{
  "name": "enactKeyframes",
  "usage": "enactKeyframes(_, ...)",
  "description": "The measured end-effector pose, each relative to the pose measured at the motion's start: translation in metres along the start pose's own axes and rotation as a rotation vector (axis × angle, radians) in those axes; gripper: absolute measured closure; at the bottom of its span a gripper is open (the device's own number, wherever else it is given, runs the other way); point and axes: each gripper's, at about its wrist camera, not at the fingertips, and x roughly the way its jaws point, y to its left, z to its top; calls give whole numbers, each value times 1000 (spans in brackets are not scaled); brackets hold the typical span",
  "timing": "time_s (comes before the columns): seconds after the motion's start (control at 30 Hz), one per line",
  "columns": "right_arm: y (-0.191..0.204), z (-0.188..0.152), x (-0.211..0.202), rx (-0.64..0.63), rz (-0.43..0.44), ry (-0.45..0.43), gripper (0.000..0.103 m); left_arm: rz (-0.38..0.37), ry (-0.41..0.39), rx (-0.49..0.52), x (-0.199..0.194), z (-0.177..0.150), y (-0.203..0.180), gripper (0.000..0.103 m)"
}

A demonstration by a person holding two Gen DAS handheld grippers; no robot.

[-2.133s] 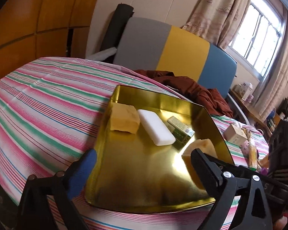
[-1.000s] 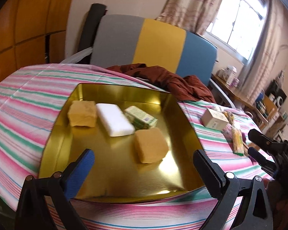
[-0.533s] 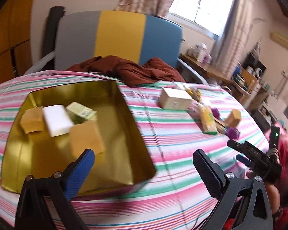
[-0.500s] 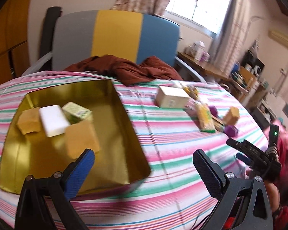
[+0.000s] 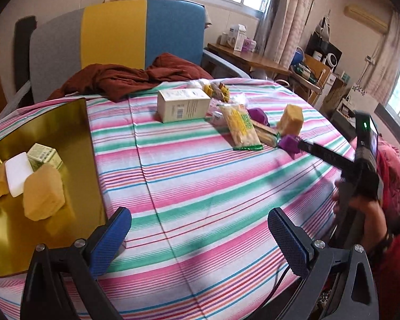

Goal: Organize objects
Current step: 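Move the right gripper to another yellow sponge and grasp it, then grasp the WEIDAN snack bag with the left gripper while the right gripper holds the sponge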

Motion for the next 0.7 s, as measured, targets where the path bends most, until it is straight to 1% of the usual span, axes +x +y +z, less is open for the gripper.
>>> enactKeyframes(0.23, 5, 21, 29, -62, -4, 6, 7, 11, 43, -15, 14, -3, -1, 0)
enactKeyframes(0.33, 4, 25, 41, -76, -12, 26, 11, 19, 51, -23, 17, -2, 1, 0)
enactKeyframes(0.4, 2, 24, 48, -76, -1, 48, 12, 21, 58, -32, 22, -1, 2, 0)
enactKeyframes(0.5, 1, 23, 57, -73, 26, 87, 20, 26, 68, -41, 27, 1, 1, 0)
enactKeyframes(0.57, 1, 22, 57, -71, 43, 89, 23, 22, 72, -45, 32, 3, -1, 0)
enactKeyframes(0.7, -3, 21, 55, -60, 60, 83, 31, 26, 76, -35, 41, 8, -7, 0)
